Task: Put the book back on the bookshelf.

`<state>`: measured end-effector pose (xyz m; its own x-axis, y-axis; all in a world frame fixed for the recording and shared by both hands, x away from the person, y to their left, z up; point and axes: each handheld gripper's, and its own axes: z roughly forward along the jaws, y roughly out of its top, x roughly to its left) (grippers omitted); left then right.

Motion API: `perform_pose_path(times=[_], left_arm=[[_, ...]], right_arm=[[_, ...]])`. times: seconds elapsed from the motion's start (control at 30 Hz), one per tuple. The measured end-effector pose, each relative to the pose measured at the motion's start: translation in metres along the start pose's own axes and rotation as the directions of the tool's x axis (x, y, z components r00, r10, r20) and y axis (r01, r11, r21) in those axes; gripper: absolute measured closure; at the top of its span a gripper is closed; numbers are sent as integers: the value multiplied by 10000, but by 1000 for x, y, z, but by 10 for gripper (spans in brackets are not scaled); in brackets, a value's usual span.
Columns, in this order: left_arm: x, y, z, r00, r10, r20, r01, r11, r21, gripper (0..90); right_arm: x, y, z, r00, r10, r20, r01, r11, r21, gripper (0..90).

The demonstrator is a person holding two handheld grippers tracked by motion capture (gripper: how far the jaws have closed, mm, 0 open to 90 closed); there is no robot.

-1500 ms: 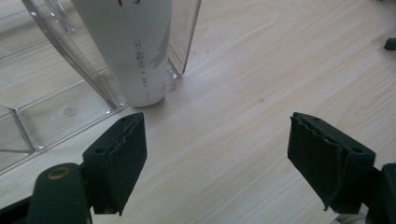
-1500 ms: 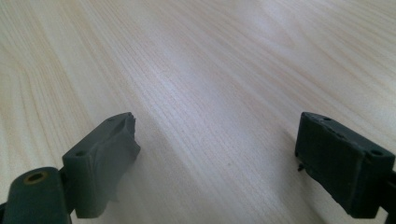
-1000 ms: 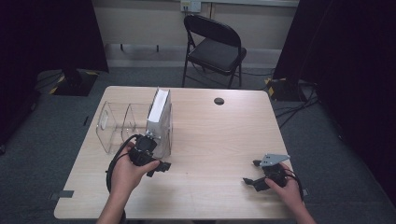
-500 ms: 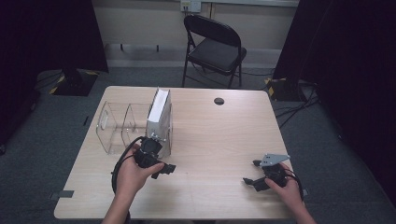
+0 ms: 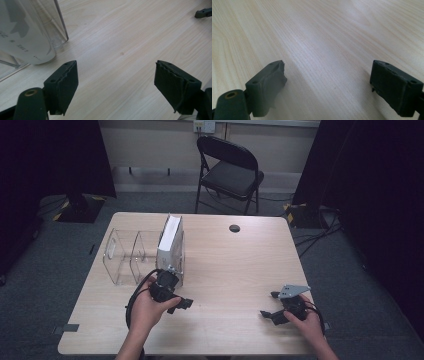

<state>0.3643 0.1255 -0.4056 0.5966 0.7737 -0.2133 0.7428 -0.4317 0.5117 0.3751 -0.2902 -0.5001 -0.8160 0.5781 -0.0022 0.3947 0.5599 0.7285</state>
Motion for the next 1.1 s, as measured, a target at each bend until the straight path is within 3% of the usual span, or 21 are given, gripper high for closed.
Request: perform_pose_path(times=[1.1], left_arm=[[-16,2,36,9980,396,496,-404,9991,146,198]], right_arm=[[0,0,0,10000,-17,1,17,10000,-9,117]])
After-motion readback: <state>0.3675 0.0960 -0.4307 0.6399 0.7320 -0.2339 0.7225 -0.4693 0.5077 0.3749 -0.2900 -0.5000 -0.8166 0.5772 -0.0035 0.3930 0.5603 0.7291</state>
